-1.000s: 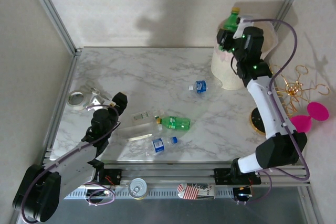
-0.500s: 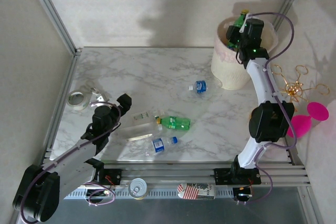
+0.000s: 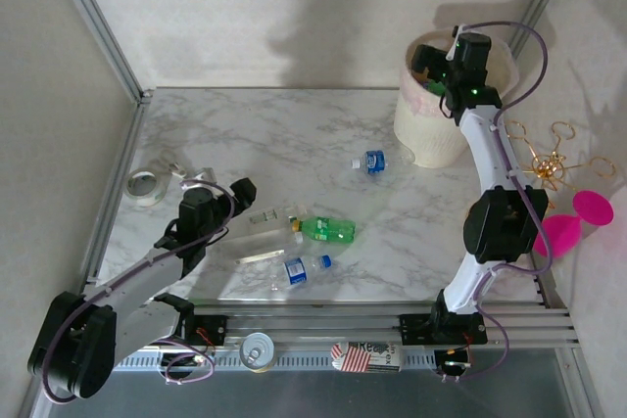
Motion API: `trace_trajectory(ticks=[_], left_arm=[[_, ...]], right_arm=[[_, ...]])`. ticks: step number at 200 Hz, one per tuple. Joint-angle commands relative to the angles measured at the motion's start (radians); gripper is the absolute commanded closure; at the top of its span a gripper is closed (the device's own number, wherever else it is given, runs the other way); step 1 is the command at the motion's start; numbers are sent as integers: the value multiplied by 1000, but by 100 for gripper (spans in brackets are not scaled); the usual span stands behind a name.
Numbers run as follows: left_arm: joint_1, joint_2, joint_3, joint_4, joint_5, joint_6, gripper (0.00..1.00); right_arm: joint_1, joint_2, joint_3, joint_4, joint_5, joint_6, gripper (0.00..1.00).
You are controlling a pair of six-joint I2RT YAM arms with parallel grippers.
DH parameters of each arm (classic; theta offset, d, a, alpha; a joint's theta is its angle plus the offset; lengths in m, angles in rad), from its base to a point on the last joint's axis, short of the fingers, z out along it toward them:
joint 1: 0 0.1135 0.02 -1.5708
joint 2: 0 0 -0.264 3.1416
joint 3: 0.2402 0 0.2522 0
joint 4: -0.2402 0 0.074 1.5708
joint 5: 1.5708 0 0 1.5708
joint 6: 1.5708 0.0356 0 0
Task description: Put the plastic bottles in the bin
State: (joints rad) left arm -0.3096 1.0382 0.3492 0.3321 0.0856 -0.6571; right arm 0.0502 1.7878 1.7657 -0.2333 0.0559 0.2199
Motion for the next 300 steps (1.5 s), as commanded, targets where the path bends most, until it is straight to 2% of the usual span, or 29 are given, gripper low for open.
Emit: trace_trajectory(ticks=[1,37,70,108,127,167,221,300], left_arm=[[5,15,59,-54,41,51,0],[-13,41,120,-153,54,127,1],[-50,65,184,-272,47,206,0],[-140,109,201,-325,-22,232,0],[-201,153,228,-368,-96,257,1],[-274,242,274,-426,-152,295,0],[-343,319,315,-467,-209,330,0],[-353,367,357,-483,-426,280,0]], right_arm=[[-3,-57,31,0,-9,-12,1],[18,-142,-17,19,-31,-5,1],[74,-259,-141,64,-48,4,1],[170,-418,-354,162,-127,49,1],[234,-471,-432,180,-164,66,1],[335,-545,-581,194,-170,109,1],[341,-577,-682,184,-152,133,1],[341,-581,-704,191,-143,130,1]])
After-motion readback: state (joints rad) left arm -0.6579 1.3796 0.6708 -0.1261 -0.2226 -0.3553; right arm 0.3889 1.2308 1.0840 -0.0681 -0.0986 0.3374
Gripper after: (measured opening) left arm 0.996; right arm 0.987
